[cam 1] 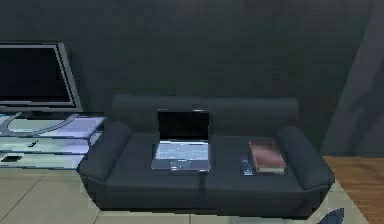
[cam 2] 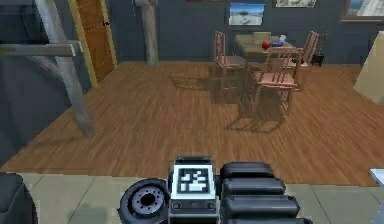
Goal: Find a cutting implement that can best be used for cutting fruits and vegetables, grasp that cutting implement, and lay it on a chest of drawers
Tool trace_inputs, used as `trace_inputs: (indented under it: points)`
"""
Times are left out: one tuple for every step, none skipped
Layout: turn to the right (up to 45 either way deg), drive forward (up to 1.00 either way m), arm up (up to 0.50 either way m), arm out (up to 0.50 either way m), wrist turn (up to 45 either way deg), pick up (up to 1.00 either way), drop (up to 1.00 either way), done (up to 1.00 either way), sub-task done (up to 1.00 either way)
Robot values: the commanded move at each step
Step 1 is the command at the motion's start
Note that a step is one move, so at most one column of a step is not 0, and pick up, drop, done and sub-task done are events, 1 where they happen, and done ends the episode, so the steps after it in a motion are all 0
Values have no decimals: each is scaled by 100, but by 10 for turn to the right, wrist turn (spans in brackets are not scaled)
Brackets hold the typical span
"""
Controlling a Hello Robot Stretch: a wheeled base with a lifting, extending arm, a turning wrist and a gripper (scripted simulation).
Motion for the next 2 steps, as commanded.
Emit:
trace_inputs:
  points:
    - [0,15,0,0,0,0,0,0,0]
    - [-450,0,0,0,0,0,0,0,0]
